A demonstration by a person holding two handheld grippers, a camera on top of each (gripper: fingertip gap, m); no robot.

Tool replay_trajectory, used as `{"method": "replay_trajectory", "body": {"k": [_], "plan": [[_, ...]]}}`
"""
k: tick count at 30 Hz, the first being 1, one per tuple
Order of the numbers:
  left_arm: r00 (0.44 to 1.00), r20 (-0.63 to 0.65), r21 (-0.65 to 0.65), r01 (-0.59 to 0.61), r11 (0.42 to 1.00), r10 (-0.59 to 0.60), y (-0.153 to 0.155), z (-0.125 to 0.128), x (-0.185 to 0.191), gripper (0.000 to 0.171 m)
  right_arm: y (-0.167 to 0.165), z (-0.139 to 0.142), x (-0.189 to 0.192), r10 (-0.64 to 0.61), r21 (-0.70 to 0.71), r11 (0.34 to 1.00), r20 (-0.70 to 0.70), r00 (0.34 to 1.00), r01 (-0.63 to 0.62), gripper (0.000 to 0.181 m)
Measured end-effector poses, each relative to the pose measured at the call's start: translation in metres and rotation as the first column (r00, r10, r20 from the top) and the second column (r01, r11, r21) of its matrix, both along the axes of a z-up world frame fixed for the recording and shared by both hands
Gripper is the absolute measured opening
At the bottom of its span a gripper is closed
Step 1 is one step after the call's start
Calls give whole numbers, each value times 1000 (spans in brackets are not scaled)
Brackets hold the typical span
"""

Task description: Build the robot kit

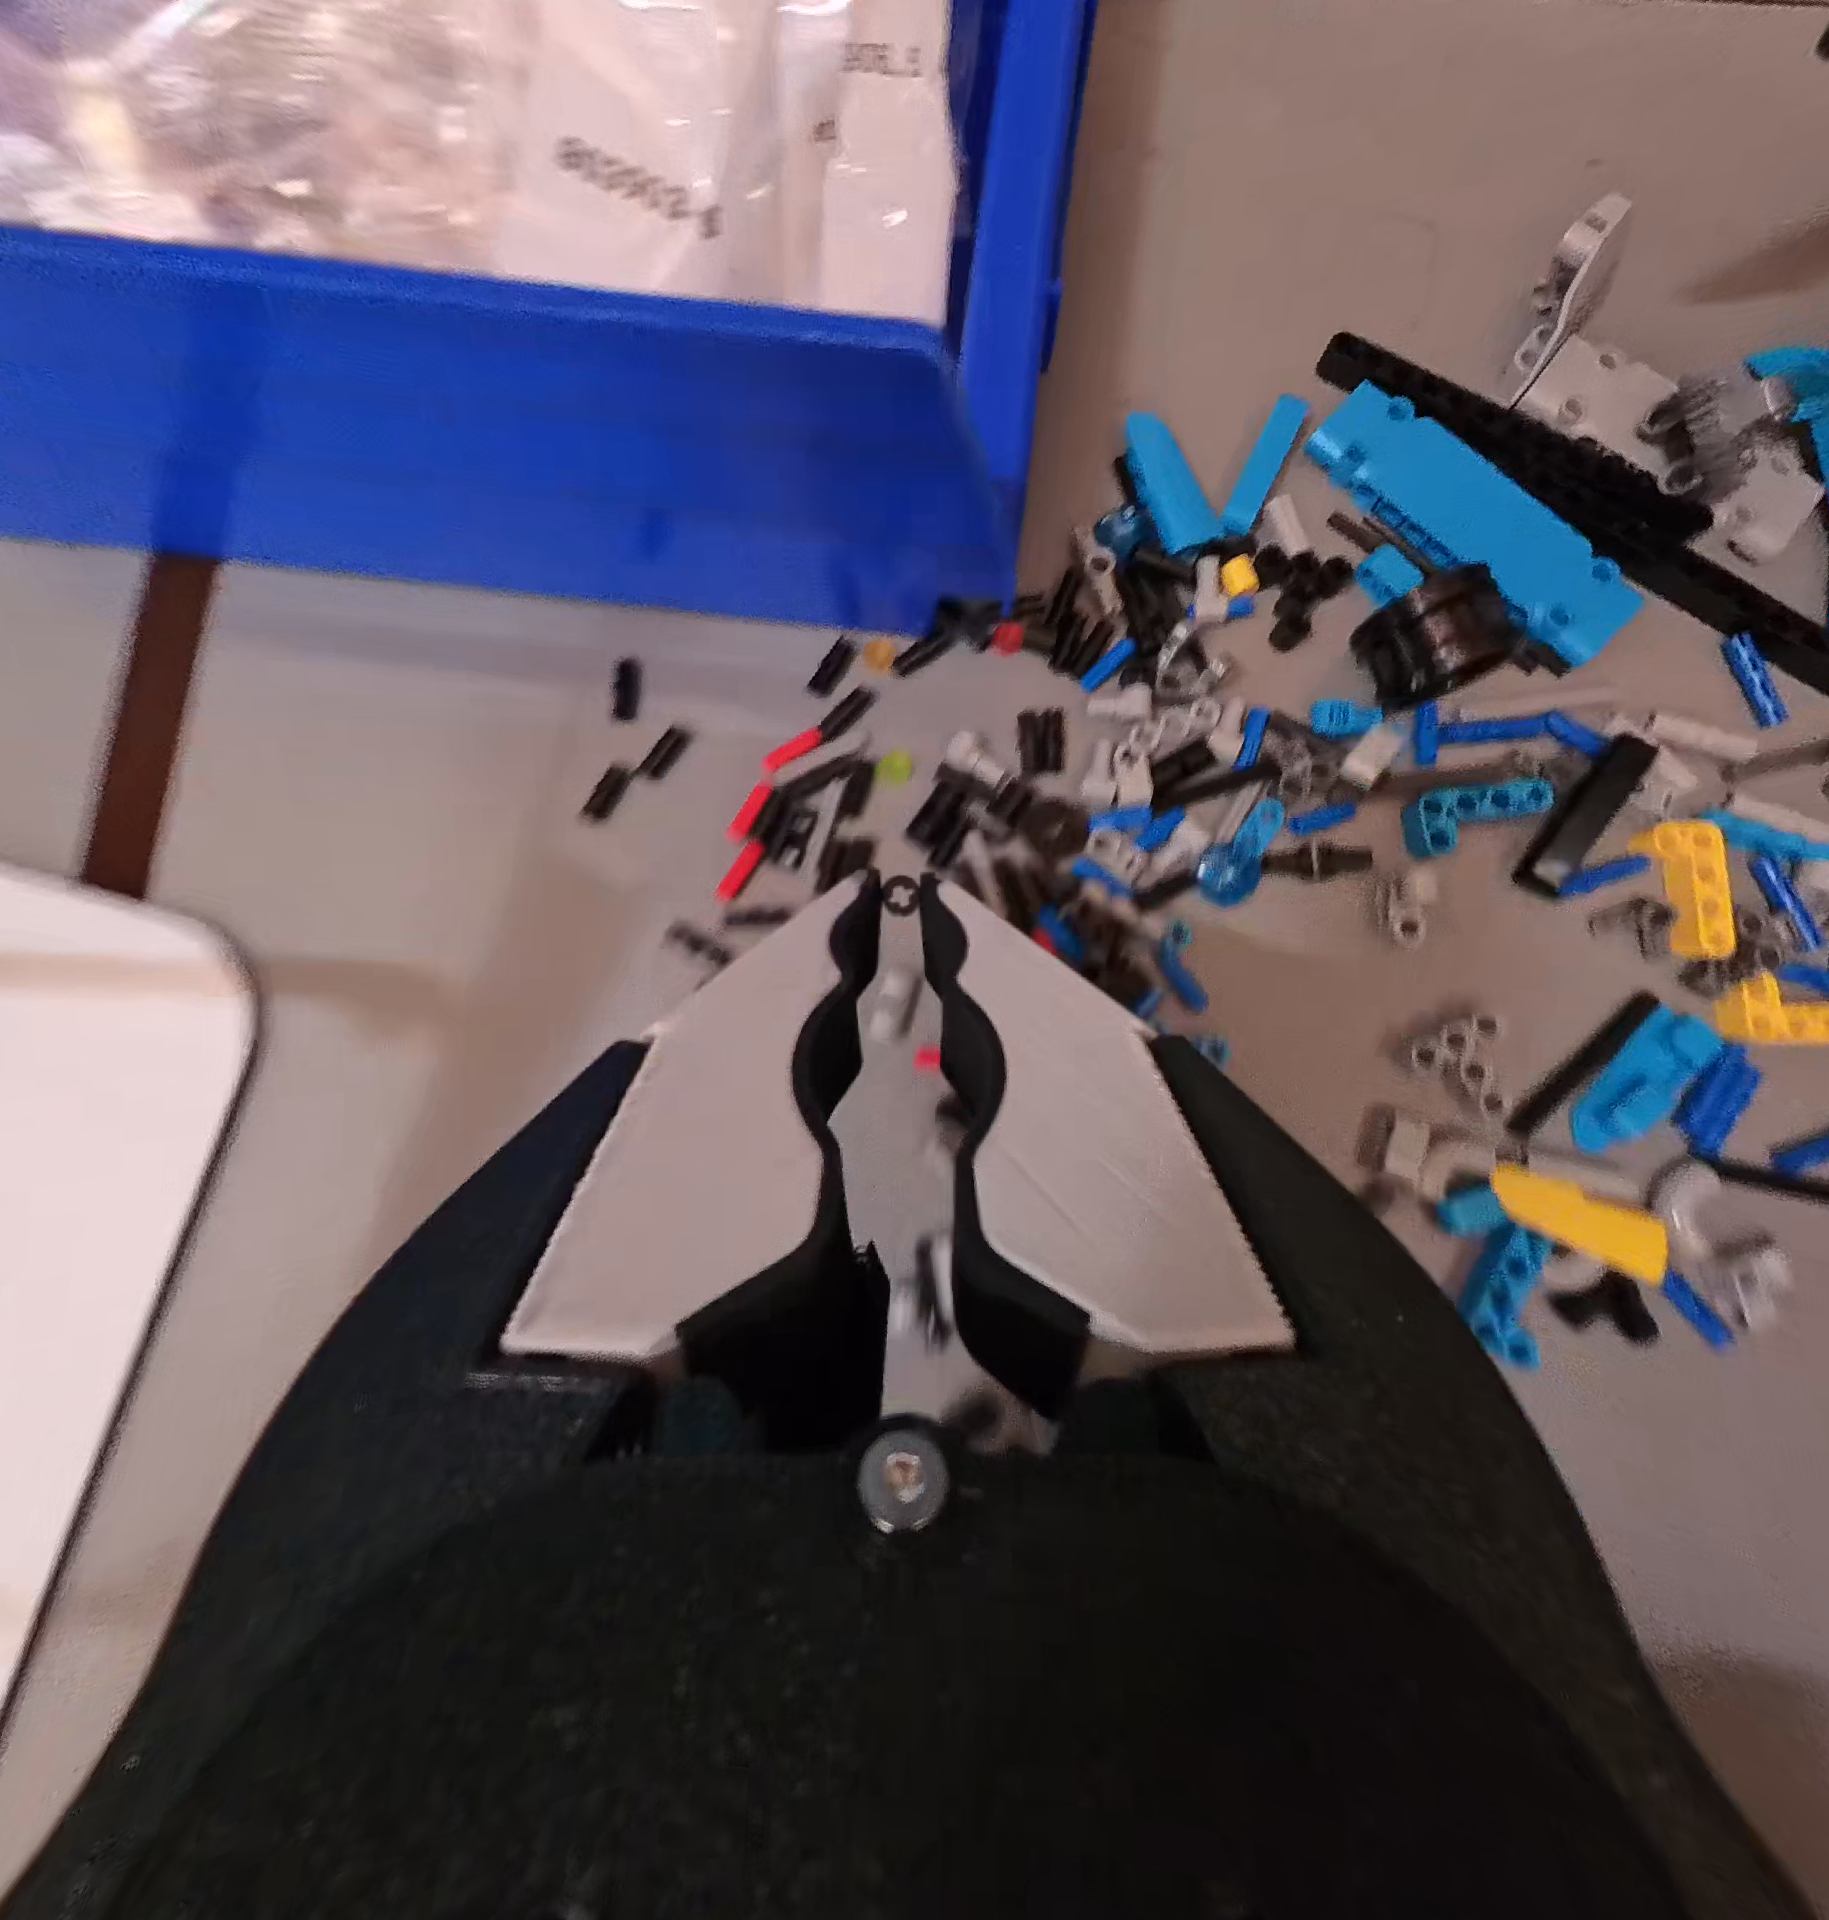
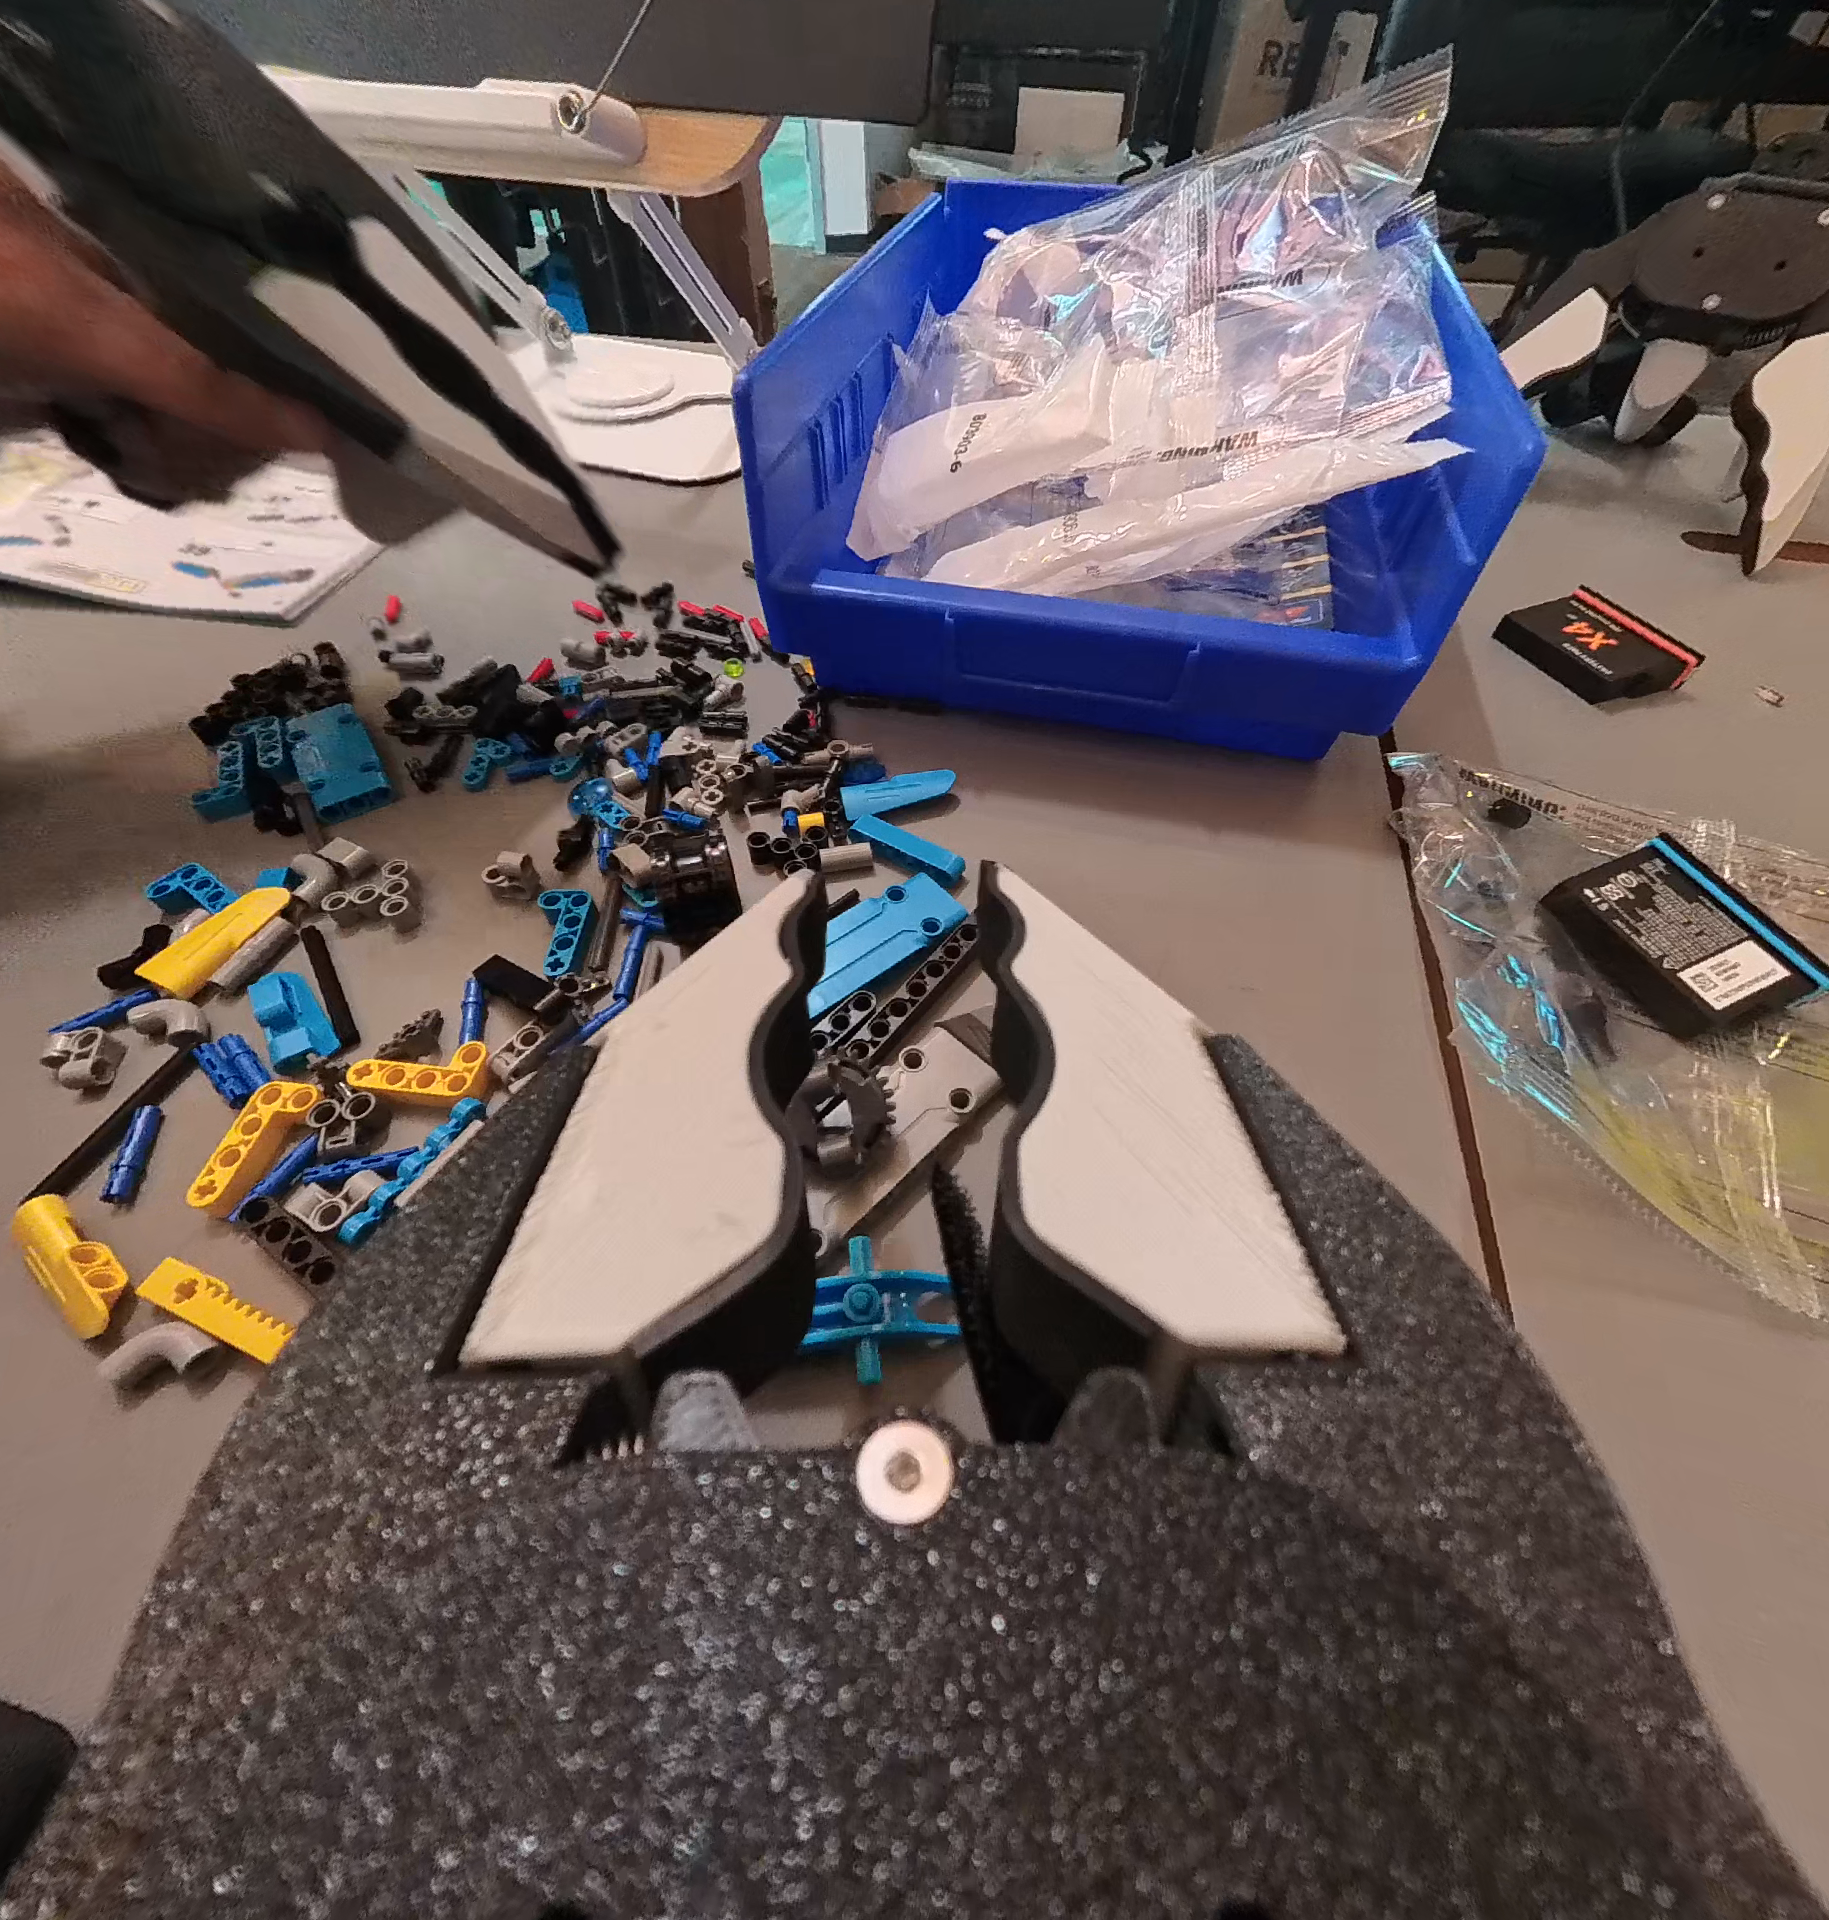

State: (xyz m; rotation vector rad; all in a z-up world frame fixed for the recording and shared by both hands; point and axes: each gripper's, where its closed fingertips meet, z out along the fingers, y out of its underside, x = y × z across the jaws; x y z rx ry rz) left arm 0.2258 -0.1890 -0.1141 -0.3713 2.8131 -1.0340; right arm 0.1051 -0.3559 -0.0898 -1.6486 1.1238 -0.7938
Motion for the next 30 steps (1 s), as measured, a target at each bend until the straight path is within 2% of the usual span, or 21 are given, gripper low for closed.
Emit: {"method": "replay_trajectory", "body": {"k": [4,7,9,12,15,17,18,22,27,29,30], "plan": [[992,70,26,-109,994,107,74,42,-9,7,-4,2,0,-7,7,1000,12,1000,7,29],[978,130,106,-175,979,161,144,55,-39,7,-4,2,1,-9,15,1000,6,1000,9,29],[969,134,178,-230,957,208,194,44,-69,7,-3,1,1,-6,0,1000,8,1000,6,29],[957,-13,175,-282,944,288,237,11,-135,7,2,-3,3,0,-52,999,5,1000,1,29],[943,-112,103,-304,947,314,238,-13,-186,7,1,-8,8,-41,-111,993,-8,999,40,30],[940,-125,77,-310,947,318,230,-28,-202,7,-7,-6,11,-129,-154,980,-18,991,125,32],[941,-116,84,-310,947,318,228,-35,-205,7,-2,-1,10,-129,-145,982,-37,991,122,32],[941,-62,65,-329,942,333,222,-47,-197,7,48,49,-9,-37,-103,994,-45,998,33,33],[928,-120,6,-354,935,353,218,-48,-192,7,140,91,-43,172,-40,983,-147,974,-179,36],[917,-166,-21,-371,928,362,217,-46,-194,18,177,98,-54,258,3,965,-204,944,-263,38],[906,-189,-28,-390,920,378,220,-44,-196,33,191,101,-55,278,13,959,-220,935,-282,38]]}}
